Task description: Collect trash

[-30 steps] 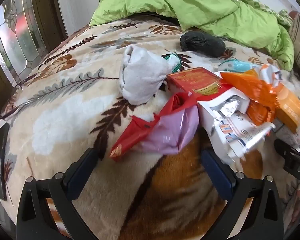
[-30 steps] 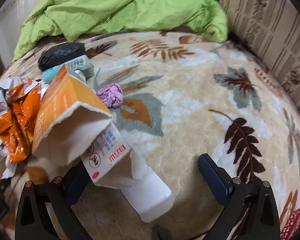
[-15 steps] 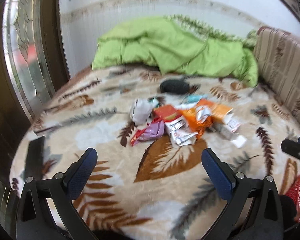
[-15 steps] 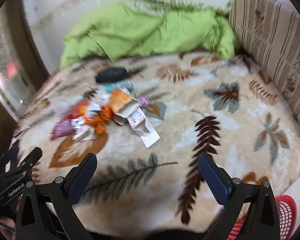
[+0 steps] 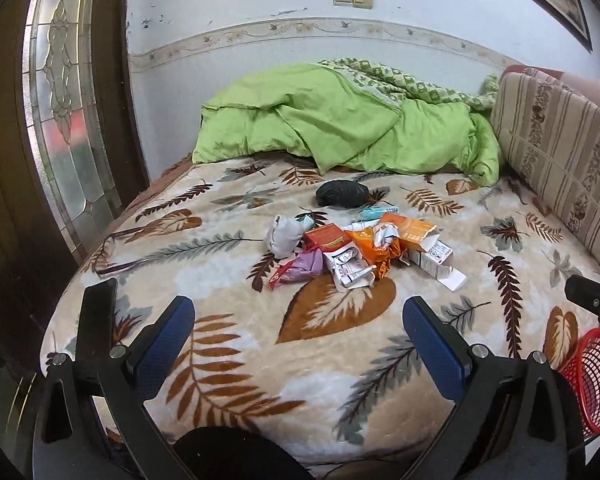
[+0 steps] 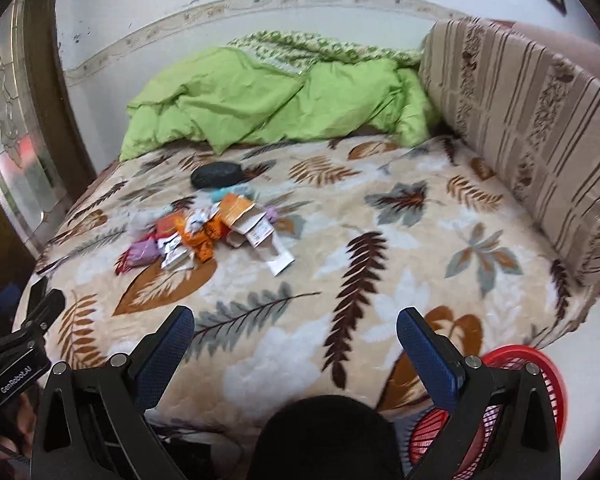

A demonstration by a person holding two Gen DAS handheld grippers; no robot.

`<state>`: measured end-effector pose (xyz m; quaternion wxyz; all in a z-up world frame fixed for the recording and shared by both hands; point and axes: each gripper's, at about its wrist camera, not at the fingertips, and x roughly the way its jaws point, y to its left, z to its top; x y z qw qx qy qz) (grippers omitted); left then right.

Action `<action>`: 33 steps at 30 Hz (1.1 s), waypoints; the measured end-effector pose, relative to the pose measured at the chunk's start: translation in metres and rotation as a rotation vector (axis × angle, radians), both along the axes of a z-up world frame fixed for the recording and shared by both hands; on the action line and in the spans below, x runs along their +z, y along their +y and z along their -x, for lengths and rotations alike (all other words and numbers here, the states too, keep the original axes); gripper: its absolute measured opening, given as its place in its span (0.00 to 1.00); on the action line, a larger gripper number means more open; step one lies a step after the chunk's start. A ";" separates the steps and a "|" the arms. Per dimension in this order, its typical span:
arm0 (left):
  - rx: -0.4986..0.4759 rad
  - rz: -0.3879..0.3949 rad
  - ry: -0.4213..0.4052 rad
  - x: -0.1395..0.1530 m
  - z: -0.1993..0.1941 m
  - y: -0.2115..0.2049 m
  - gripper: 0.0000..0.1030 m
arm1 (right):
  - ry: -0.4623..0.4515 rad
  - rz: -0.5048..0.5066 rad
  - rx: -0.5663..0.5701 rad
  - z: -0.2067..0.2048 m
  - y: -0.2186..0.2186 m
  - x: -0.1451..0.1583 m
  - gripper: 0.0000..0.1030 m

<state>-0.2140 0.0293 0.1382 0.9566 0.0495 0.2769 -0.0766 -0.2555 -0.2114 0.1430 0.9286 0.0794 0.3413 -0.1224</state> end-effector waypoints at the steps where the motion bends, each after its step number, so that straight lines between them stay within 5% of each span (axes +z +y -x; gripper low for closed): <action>1: 0.000 -0.005 0.000 0.000 0.000 0.000 1.00 | -0.002 0.015 -0.006 0.002 0.001 0.001 0.99; 15: -0.018 -0.028 -0.012 0.011 0.009 -0.009 1.00 | -0.034 0.139 0.032 0.012 0.027 0.012 0.99; 33: -0.033 -0.015 0.032 0.007 0.002 -0.012 1.00 | 0.027 0.147 0.060 0.003 0.032 0.001 0.99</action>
